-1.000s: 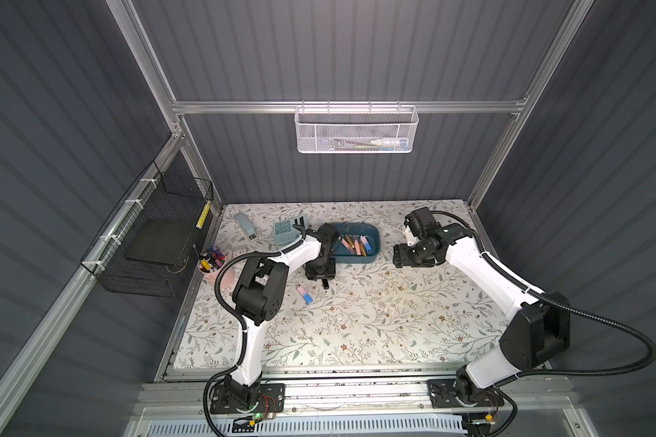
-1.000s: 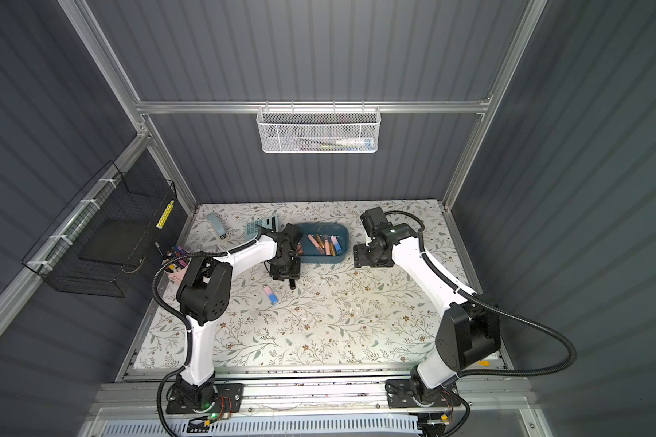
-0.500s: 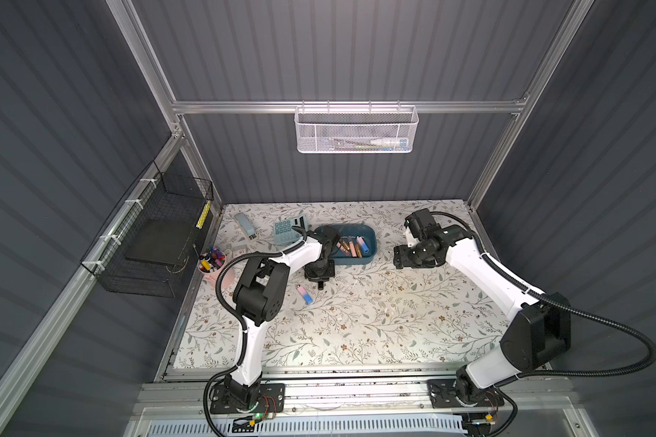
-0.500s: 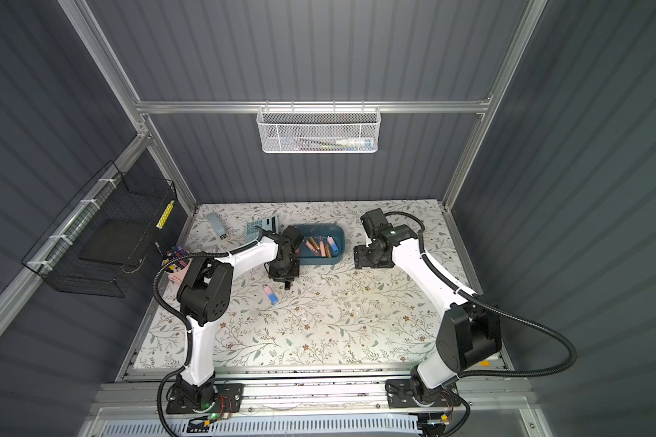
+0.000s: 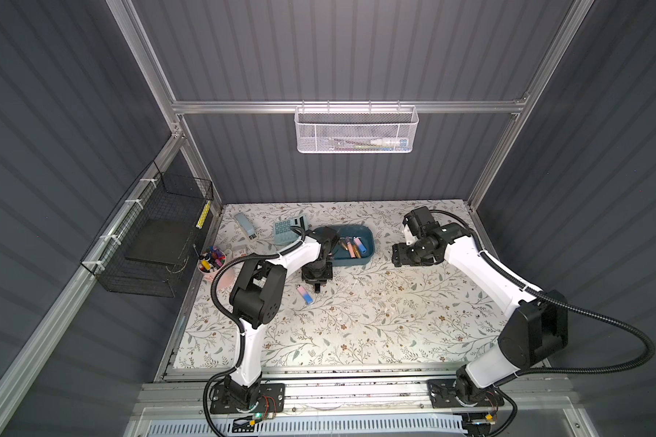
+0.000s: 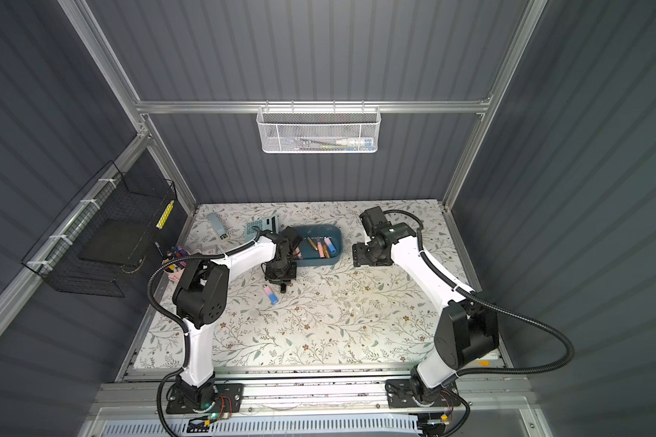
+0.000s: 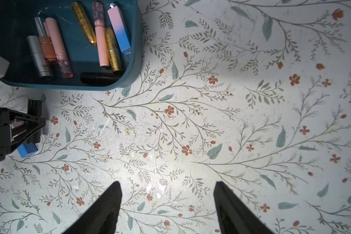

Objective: Put the lipstick into the storage box
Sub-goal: Pick up the lipstick at the center of the board, then place the lipstick in the storage box.

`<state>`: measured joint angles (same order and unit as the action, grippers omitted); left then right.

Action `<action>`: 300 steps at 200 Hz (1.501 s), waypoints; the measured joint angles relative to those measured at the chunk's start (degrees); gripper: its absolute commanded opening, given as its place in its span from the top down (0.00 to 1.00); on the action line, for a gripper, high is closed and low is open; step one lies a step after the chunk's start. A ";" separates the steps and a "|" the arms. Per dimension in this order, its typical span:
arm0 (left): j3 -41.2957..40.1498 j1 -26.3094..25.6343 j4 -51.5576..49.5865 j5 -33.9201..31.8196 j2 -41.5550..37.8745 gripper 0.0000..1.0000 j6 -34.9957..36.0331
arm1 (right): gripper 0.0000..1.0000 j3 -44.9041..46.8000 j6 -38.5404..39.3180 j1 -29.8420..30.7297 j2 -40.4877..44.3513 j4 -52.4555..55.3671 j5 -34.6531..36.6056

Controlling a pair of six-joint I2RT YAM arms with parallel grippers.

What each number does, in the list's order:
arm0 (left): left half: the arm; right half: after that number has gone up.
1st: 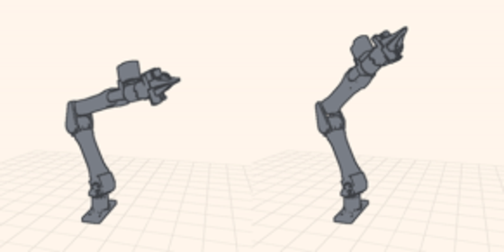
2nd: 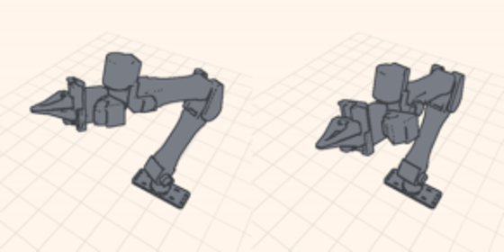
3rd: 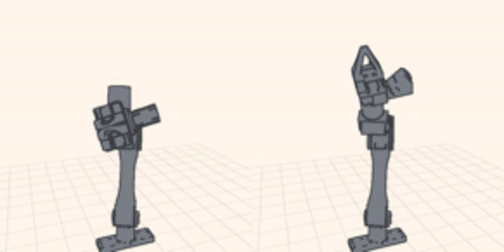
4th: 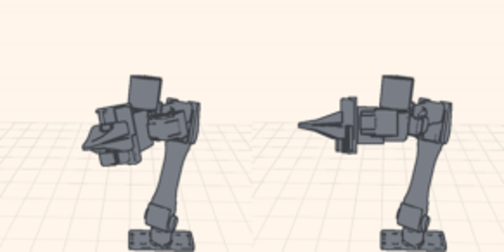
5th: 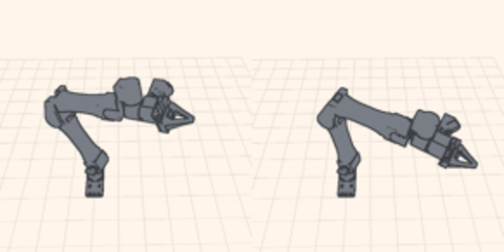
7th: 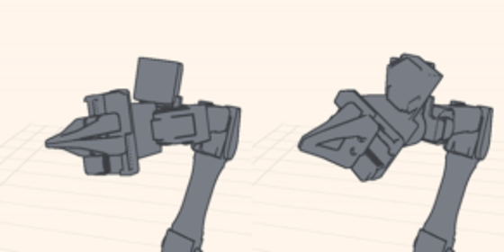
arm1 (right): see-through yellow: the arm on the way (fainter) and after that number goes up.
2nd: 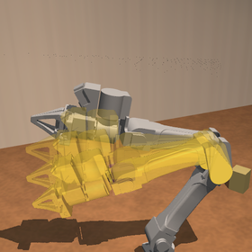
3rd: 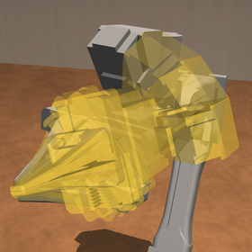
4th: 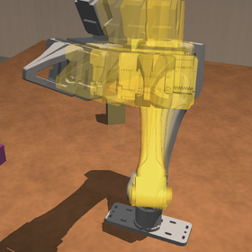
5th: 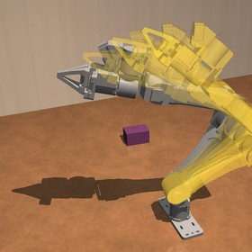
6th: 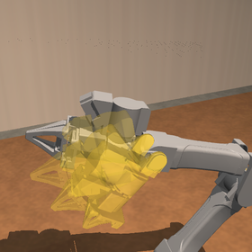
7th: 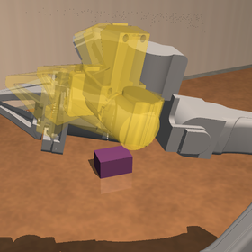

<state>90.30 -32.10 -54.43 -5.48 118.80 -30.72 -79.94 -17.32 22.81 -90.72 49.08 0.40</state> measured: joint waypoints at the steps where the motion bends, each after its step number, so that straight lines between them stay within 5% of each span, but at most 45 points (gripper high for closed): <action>1: 0.00 0.00 0.00 0.00 -0.02 0.94 0.00 | 0.26 0.00 0.00 0.00 0.00 0.00 0.00; 60: 1.18 -0.13 -1.01 0.55 -4.87 0.93 0.00 | 0.26 -0.28 0.02 0.00 -0.20 0.13 0.00; 128: 17.00 -0.13 -5.09 0.44 -5.27 0.91 0.55 | 0.26 -2.58 1.14 -0.15 -1.51 0.24 -0.02; 205: 38.97 -0.13 -6.47 0.07 16.68 0.91 4.50 | 0.26 -3.78 1.99 -1.97 -1.62 1.16 0.02; 260: 41.68 1.25 -6.36 1.64 23.80 0.87 5.73 | 0.26 -4.37 2.16 -3.21 -1.62 2.75 0.09; 281: 41.88 2.27 -5.86 2.60 23.80 0.77 5.90 | 0.26 -4.55 2.16 -3.56 -1.70 3.06 0.26; 300: 41.88 2.91 -5.70 3.39 23.82 0.53 5.97 | 0.25 -5.18 2.19 -3.91 -2.12 3.54 0.50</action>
<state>132.18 -29.19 -60.14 -2.09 142.63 -24.75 -85.12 -15.14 18.90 -92.84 52.62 0.91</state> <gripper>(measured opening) 0.353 0.746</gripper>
